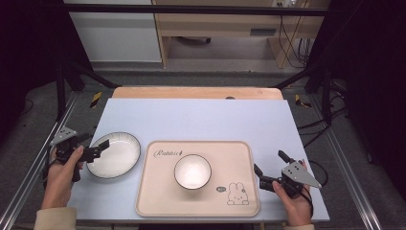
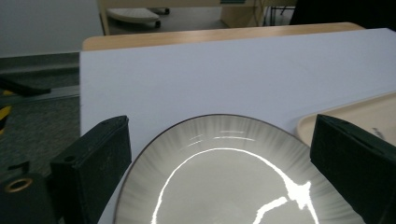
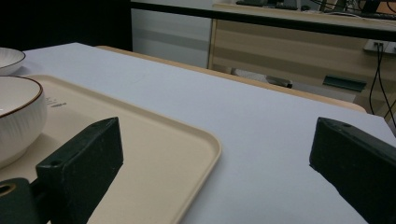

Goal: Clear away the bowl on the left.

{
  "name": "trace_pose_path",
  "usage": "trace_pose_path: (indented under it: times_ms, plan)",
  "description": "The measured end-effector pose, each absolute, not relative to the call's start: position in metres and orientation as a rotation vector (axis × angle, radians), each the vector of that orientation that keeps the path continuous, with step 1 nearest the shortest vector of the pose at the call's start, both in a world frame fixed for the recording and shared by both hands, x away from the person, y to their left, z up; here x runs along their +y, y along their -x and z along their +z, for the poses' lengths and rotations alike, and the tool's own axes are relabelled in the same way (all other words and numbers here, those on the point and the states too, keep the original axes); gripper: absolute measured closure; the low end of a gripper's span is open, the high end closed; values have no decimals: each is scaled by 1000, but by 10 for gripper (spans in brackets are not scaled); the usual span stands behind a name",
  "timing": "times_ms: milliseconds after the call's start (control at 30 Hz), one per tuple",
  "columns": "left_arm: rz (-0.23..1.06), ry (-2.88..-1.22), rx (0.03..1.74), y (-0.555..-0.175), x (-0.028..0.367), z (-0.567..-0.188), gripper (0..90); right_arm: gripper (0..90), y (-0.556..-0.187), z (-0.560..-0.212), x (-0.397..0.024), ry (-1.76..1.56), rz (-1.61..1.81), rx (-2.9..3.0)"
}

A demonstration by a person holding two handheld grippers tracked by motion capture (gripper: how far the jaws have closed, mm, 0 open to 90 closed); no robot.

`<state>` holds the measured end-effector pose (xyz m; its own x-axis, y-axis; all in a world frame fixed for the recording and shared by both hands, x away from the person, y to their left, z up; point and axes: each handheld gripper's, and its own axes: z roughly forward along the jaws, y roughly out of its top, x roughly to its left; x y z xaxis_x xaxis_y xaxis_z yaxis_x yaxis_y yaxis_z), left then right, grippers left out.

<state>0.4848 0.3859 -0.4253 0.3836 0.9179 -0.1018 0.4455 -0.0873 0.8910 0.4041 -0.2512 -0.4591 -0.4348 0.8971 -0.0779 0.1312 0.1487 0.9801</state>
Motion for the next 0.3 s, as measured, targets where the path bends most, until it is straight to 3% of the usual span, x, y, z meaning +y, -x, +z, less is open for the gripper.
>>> trace_pose_path:
  times_ms: [300]
  plan:
    - [686, -1758, 1313, -489, 379, -431, 62, 30, -403, -459, -252, -998, 1355, 1701]
